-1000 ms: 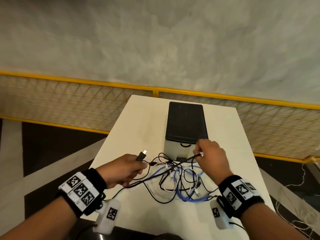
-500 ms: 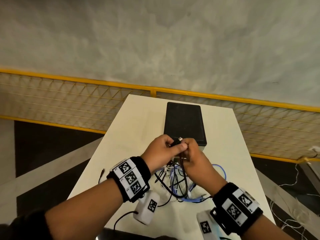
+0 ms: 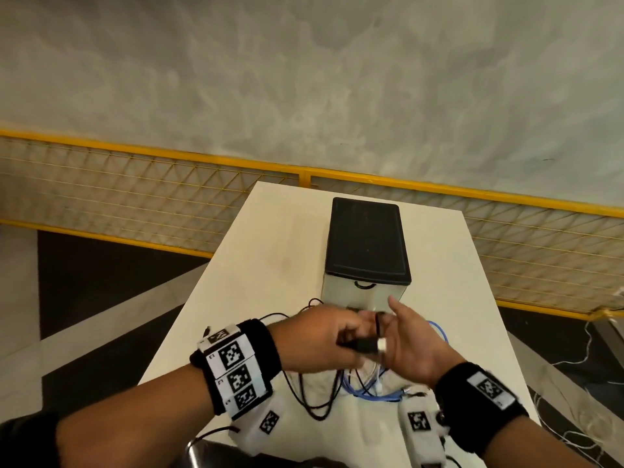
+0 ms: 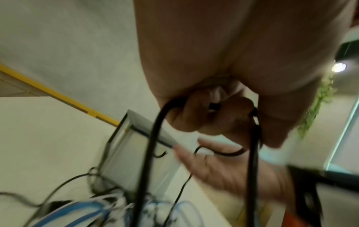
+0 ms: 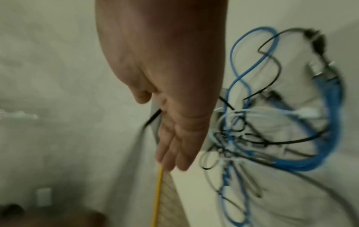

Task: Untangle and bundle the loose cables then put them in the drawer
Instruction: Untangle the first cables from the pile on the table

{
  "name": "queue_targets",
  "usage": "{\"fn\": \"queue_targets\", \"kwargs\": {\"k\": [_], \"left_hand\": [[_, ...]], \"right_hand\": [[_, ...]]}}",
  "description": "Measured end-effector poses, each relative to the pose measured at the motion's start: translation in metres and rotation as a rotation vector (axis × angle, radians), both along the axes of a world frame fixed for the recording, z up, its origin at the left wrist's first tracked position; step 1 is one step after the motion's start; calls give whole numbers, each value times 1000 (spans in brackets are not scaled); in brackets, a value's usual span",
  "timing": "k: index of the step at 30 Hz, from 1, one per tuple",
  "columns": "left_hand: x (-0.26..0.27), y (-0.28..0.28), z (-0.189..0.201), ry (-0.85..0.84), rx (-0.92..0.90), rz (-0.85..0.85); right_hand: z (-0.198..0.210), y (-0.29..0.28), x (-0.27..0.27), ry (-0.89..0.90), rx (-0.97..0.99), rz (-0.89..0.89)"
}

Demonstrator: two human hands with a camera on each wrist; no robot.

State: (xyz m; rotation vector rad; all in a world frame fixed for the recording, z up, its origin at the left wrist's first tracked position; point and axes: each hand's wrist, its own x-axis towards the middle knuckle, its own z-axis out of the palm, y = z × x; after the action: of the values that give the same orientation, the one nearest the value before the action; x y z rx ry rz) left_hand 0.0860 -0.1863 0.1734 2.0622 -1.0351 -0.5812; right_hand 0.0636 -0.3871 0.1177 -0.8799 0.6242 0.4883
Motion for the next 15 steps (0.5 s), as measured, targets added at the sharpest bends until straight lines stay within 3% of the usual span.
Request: {"fn": "queue_targets", "kwargs": {"k": [2, 4, 7, 10, 13, 15], "left_hand": [[-6, 17, -14, 26, 162, -94], [-10, 38, -26, 152, 220, -83], [-4, 66, -31, 278, 211, -30], [9, 76, -26, 217, 249, -59], [20, 56, -22, 29, 39, 276], [22, 29, -20, 19, -108, 485]], "right_hand": [[13, -6, 15, -43, 13, -138], [23, -12, 25, -56, 16, -232], [25, -12, 23, -38, -9, -198], [21, 2, 14, -89, -27, -146], [22, 16, 4, -152, -16, -72], [26, 26, 0, -197, 6, 4]]}}
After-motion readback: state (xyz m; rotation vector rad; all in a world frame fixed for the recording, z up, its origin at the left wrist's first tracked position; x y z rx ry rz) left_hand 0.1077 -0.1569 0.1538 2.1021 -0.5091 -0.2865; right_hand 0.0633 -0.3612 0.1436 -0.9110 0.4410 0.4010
